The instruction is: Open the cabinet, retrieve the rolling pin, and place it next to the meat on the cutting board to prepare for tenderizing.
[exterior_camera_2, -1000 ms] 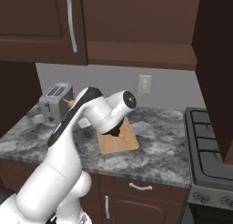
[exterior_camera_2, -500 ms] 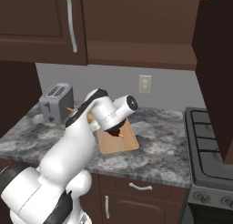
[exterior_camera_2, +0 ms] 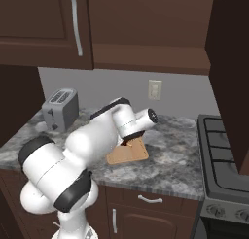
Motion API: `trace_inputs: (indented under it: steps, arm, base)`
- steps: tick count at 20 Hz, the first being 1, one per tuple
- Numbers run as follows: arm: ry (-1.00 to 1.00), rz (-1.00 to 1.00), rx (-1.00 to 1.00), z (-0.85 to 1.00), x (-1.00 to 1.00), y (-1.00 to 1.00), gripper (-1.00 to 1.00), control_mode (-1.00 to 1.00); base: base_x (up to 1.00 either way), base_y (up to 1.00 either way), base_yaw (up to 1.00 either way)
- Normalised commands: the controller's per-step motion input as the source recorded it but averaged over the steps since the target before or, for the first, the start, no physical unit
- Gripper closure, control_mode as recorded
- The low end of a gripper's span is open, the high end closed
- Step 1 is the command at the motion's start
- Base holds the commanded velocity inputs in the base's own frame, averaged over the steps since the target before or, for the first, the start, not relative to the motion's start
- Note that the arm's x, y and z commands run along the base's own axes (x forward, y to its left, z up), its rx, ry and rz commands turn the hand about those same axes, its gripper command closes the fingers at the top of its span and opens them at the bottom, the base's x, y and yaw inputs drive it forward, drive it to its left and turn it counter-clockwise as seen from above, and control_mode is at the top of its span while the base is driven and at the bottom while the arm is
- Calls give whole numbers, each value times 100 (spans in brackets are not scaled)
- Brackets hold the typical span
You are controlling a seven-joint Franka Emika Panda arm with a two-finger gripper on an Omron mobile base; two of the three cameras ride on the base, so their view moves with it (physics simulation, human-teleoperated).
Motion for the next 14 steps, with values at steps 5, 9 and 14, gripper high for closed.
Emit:
trace_inputs:
  steps: [5,9,14]
  arm:
    - [-3,12,-1,-63,16,-28,100,-100]
    - [-8,11,0,-48,5,-23,100,-100]
    - [-11,8,0,-30,7,-23,100,-100]
  base:
    - [0,0,0]
    - [0,0,0]
    - [0,0,0]
